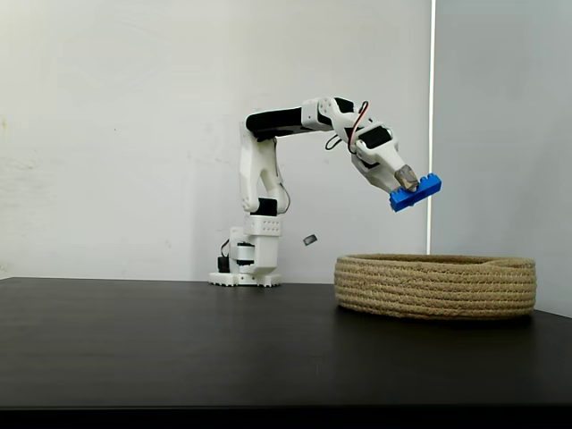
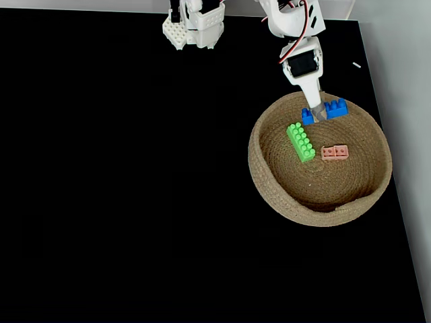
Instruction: Place the lego blocks in the tray
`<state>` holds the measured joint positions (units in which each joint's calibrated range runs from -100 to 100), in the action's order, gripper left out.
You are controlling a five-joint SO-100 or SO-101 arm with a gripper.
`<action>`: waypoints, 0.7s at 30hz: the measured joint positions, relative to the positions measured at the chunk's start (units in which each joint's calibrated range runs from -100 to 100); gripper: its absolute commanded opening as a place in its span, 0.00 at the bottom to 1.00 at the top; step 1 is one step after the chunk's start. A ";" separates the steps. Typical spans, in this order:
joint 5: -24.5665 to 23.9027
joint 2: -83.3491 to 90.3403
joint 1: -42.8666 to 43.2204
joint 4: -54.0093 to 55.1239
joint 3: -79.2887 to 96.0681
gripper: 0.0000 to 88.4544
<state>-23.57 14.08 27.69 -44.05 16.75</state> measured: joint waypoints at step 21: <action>5.32 8.74 -5.70 -4.79 14.85 0.00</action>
<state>-18.24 22.82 21.99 -48.84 31.60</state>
